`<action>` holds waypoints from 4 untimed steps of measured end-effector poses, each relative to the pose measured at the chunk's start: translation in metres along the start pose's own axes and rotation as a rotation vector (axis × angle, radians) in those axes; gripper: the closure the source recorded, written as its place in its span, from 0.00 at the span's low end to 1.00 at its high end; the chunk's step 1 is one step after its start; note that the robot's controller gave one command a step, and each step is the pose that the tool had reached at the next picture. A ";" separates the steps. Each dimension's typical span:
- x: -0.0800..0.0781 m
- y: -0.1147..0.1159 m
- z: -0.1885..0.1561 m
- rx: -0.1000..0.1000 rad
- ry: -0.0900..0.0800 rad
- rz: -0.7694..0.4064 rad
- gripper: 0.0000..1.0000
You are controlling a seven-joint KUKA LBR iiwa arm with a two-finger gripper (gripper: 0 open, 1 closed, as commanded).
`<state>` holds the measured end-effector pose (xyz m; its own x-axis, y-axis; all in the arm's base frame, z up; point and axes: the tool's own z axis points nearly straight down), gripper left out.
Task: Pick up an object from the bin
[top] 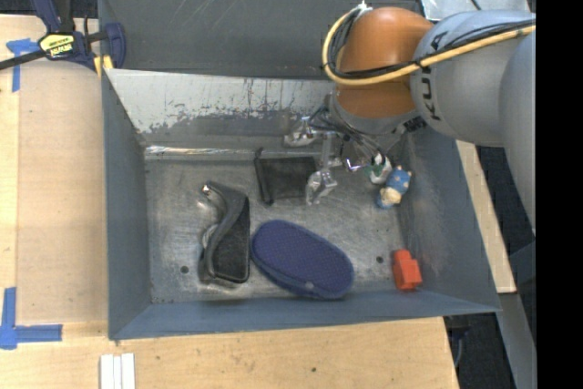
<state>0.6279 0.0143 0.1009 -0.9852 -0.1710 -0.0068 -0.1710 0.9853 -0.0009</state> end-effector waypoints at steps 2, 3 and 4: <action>-0.003 0.013 0.023 0.000 0.003 -0.069 0.00; -0.007 0.013 0.019 0.000 -0.008 -0.068 1.00; -0.010 0.013 -0.039 0.001 -0.004 -0.068 1.00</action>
Offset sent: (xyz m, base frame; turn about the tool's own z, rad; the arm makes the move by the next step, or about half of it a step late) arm -0.0033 0.0163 -0.0309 -0.0724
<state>0.6356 0.0284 0.1396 -0.9713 -0.2375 -0.0111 -0.2375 0.9714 -0.0024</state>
